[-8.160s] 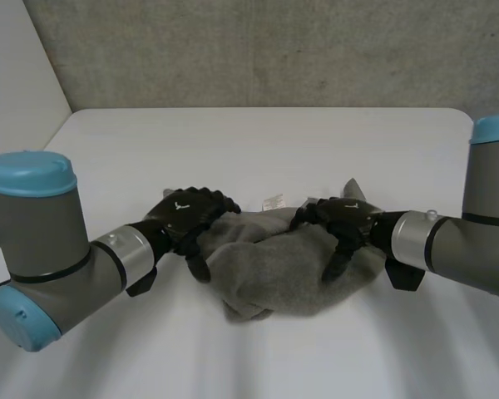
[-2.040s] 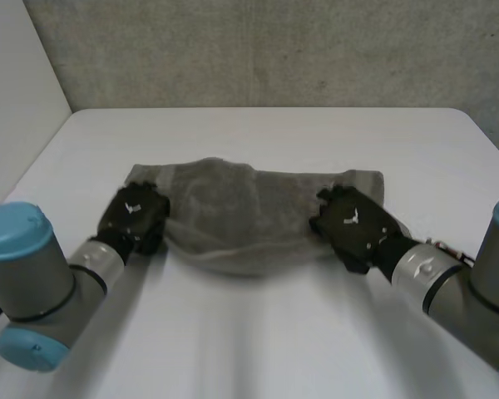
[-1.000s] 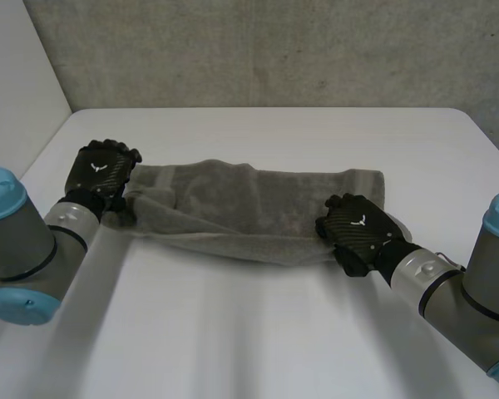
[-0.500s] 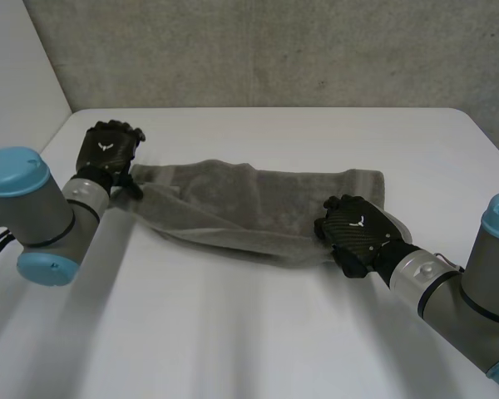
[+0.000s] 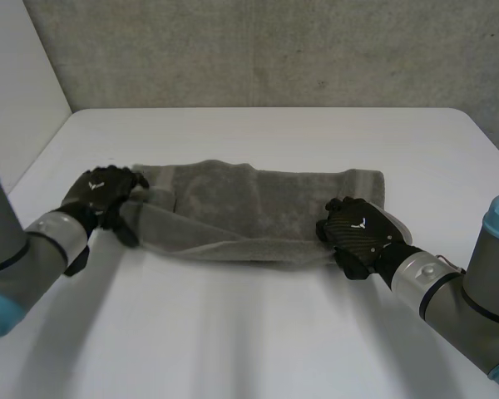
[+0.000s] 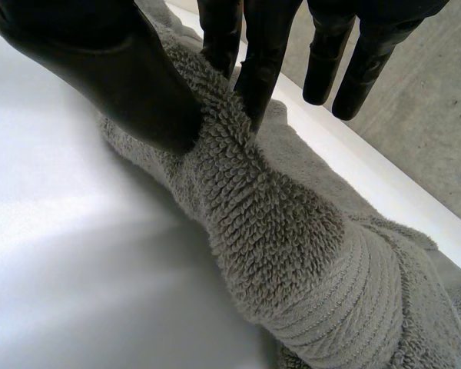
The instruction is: Fold the towel.
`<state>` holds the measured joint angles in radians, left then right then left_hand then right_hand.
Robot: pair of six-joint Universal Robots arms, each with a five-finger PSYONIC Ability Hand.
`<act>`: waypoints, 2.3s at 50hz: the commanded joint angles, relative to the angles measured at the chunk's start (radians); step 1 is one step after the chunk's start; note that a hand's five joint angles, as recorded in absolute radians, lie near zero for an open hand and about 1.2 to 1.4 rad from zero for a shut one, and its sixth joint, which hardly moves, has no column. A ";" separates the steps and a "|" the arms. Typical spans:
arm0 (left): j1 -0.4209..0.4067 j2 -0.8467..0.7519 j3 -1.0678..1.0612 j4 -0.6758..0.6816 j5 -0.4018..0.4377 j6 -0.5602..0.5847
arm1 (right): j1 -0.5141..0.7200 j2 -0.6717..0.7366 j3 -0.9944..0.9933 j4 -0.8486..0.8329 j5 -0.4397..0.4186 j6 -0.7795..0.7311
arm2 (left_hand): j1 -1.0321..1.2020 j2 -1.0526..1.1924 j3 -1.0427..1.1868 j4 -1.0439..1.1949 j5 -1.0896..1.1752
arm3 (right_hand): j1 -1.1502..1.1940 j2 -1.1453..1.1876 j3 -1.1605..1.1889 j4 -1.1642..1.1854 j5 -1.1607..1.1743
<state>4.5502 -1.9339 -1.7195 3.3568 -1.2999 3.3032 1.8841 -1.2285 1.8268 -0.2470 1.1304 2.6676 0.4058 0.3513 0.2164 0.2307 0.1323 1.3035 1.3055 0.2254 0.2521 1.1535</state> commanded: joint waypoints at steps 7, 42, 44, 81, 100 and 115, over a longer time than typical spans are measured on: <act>0.070 0.128 -0.140 -0.157 0.048 0.183 | 0.004 0.000 0.002 0.000 0.000 0.000 | -0.092 -0.038 -0.042 -0.056 0.006 | 0.093 0.091 -0.051 -0.078 0.068; 0.006 -0.172 0.054 0.168 0.040 0.180 | 0.009 0.003 0.008 0.000 -0.006 -0.005 | -0.107 -0.053 -0.042 -0.056 -0.008 | 0.093 0.091 -0.051 -0.078 0.068; 0.001 -0.175 0.057 0.174 0.040 0.180 | 0.009 0.003 0.008 0.000 -0.006 -0.006 | -0.107 -0.053 -0.042 -0.056 -0.008 | 0.093 0.091 -0.051 -0.078 0.068; -0.063 -0.246 0.149 0.286 0.040 0.137 | 0.004 0.017 0.003 0.009 0.000 -0.008 | 0.990 1.045 -0.042 -0.056 1.089 | 0.093 0.091 -0.051 -0.078 0.068; 0.027 0.061 -0.097 0.067 0.048 0.134 | -0.077 -0.095 -0.026 0.301 -0.014 -0.020 | 0.990 1.045 -0.042 -0.056 1.089 | 0.093 0.091 -0.051 -0.078 0.068; 0.096 0.165 -0.161 -0.157 0.054 0.134 | -0.135 -0.037 0.014 0.177 -0.023 -0.143 | 0.990 1.045 -0.042 -0.056 1.089 | -0.344 -0.346 -0.051 -0.078 -0.368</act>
<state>4.6313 -1.7829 -1.8582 3.2021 -1.2472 3.4368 1.7664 -1.2946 1.8389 -0.0488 1.1107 2.5609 1.3058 1.3076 0.2164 0.2307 1.1576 0.9894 1.0152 0.2254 0.2521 0.8116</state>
